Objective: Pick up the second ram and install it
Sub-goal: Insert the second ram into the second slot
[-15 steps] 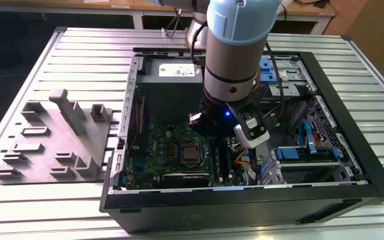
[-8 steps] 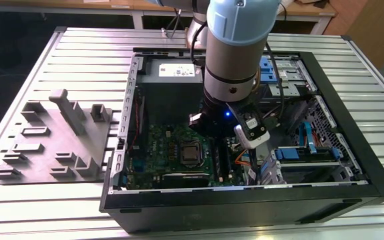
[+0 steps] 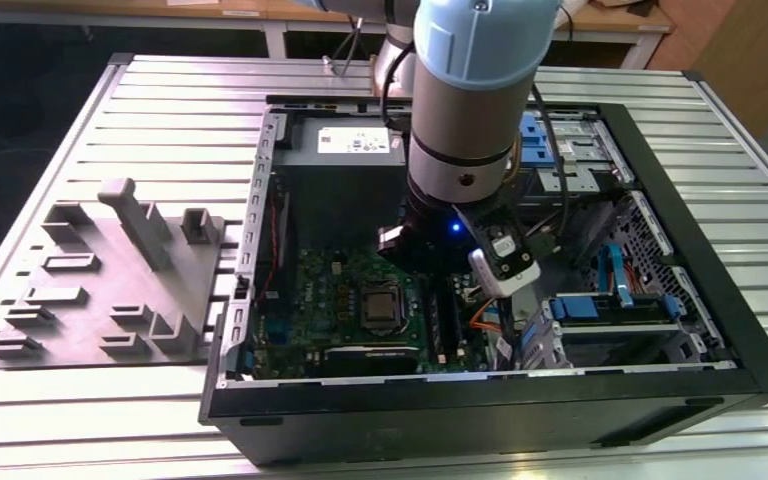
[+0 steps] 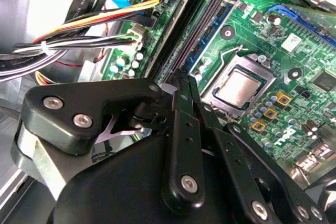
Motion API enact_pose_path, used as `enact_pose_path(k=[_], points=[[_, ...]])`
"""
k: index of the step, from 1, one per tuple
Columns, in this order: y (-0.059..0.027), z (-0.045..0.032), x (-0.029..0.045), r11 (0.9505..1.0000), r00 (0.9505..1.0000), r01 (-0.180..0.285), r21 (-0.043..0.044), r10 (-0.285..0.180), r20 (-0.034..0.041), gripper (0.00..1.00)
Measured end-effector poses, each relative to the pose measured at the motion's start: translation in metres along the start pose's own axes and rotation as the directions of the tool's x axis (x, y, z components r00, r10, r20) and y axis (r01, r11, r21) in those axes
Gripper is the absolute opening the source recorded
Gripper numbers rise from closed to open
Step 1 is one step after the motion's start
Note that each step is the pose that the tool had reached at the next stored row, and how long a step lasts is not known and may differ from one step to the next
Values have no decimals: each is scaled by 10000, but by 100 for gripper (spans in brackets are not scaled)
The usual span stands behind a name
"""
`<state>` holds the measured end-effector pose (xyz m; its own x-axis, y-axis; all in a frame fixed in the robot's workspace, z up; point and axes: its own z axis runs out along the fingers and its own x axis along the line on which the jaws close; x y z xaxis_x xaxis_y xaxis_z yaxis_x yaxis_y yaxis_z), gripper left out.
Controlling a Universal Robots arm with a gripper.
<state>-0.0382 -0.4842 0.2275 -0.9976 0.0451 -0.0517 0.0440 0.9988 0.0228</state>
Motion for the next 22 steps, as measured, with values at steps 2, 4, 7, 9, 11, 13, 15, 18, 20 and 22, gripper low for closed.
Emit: enact_pose_path(k=[2, 4, 7, 9, 11, 13, 15, 18, 20, 22], points=[[1, -8, -1, 10000, 10000, 0, -1, 0, 1, 11], [1, -8, -2, 10000, 10000, 1, -1, -1, 0, 11], [1, -8, -16, 10000, 10000, 4, 0, -4, -1, 11], [1, -8, -26, 10000, 10000, 9, 0, -9, 0, 11], [2, -8, -26, 10000, 10000, 9, 0, -9, -1, 11], [2, -23, -27, 10000, 10000, 10, 4, -10, 0, 11], [2, -46, -28, 10000, 10000, 10, 1, -10, -1, 11], [2, -51, -28, 10000, 10000, 10, -2, -10, 0, 11], [-3, -51, -29, 10000, 10000, 12, 1, -12, -1, 11], [-11, -51, -29, 10000, 10000, 22, 0, -22, -2, 11]])
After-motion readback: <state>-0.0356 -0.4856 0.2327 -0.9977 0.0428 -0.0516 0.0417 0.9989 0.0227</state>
